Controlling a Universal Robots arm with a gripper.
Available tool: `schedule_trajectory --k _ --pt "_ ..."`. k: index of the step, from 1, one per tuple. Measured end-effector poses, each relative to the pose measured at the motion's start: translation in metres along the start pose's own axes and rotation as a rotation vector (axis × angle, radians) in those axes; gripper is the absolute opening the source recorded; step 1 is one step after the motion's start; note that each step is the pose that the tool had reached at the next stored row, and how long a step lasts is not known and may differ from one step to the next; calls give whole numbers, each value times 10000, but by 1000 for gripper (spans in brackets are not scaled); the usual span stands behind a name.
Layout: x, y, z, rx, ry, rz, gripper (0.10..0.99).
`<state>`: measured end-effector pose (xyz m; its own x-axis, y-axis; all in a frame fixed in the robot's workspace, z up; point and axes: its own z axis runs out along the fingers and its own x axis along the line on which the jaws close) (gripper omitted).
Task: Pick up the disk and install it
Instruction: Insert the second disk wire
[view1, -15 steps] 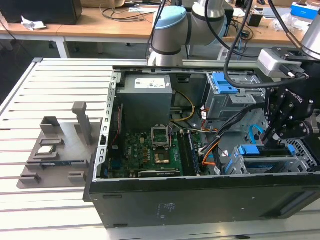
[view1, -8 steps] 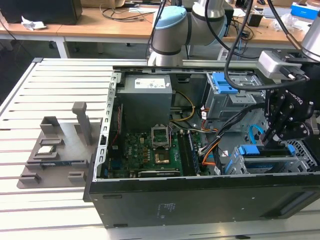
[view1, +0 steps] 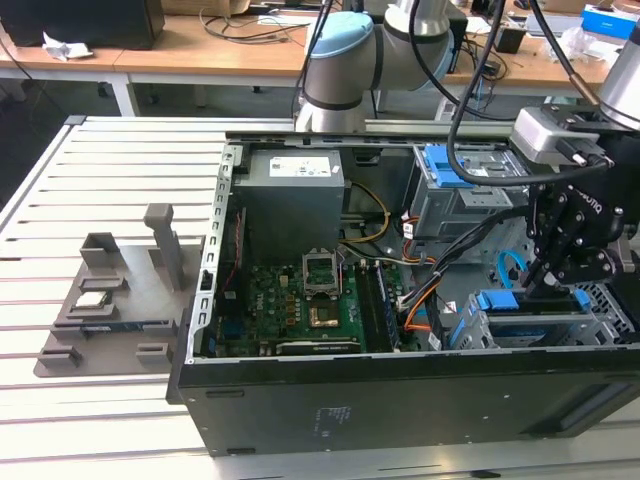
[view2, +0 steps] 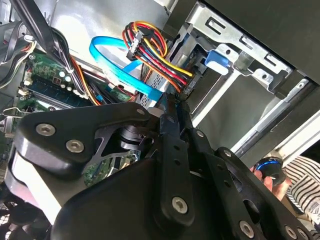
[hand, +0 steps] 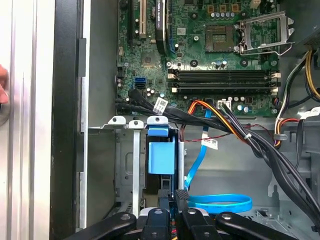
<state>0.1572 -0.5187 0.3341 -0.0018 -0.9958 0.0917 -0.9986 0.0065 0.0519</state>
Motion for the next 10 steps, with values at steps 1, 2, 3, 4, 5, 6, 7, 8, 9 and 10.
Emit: schedule_trajectory --k 1,2,3,4,5,6,7,8,9,10 --pt "-1 0 3 1 -9 -1 161" --pt "-1 -1 9 0 -18 -2 173" --pt "0 0 -2 -1 -3 -1 235" --pt "1 1 -26 -1 -9 -1 235" --pt "-4 4 -72 1 -9 0 235" --pt "-18 8 -144 2 1 1 235" --pt "-32 10 -193 3 1 0 235" --pt "-49 13 -257 4 2 -1 224" --pt "-69 18 -347 4 8 0 157" --pt "-76 20 -386 4 6 0 106"
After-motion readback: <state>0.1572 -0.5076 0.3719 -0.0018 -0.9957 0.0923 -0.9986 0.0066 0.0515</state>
